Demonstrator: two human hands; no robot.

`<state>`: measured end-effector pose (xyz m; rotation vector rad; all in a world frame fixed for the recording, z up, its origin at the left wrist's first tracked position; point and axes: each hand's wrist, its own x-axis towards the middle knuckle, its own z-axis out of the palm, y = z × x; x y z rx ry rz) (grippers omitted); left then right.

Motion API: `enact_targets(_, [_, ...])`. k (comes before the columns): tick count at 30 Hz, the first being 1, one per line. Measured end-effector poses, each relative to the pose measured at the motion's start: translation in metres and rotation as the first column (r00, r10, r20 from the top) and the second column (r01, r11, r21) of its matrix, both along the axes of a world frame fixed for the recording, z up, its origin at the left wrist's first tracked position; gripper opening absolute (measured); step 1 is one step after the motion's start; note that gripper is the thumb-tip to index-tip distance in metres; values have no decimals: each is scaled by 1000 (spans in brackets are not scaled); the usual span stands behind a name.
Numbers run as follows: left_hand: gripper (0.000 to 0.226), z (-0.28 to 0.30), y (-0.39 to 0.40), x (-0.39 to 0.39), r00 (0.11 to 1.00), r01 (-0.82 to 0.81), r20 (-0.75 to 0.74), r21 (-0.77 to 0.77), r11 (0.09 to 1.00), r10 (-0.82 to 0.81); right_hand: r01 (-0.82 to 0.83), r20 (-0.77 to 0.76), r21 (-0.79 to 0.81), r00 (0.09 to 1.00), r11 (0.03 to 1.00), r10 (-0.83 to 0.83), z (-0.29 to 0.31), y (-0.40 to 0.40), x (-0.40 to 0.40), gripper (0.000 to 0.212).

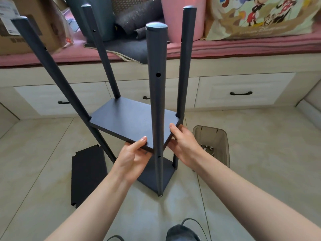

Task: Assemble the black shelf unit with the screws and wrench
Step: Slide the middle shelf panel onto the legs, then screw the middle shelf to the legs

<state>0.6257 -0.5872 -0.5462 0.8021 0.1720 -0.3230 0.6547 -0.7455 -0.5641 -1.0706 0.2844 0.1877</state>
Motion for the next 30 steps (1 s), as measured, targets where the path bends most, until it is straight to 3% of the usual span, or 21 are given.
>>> enact_targets(4, [44,0,-2,3,998,-26,-57,-30,999,25,51,-43,-98,998,994,-55,-22,-46,-5,26])
enact_targets(7, [40,1,-5,7,996,-46,-73,-42,998,43,92,-76,-364,989,927,-128,-48,-94,-6,22])
enact_targets(11, [48,1,-10,14,995,-62,-75,-42,997,59,-12,-106,-717,990,697,-92,-87,-143,-1,21])
enact_targets(14, [44,2,-12,22,994,-80,-81,-36,996,77,-152,-157,-913,987,378,19,-114,-158,4,16])
enact_targets(17, [42,2,-15,29,993,-93,-77,-21,995,91,-264,-242,-952,958,153,152,-143,-161,19,17])
enact_targets(21, [66,-2,-16,35,991,-115,-72,-14,993,113,-387,-380,-922,892,-21,243,-174,-160,45,19])
enact_targets(23, [66,-2,-16,36,991,-122,-57,2,993,122,-423,-432,-901,865,-91,257,-189,-161,57,12])
enact_targets(25, [60,-2,-17,36,991,-125,-43,8,992,125,-458,-477,-879,842,-133,254,-204,-161,65,8])
enact_targets(28, [57,-4,-17,38,991,-129,-36,0,992,129,-487,-492,-870,844,-80,213,-224,-162,73,22])
enact_targets(30, [58,-5,-17,37,990,-136,-38,15,991,136,-489,-500,-866,844,-104,195,-232,-161,78,30])
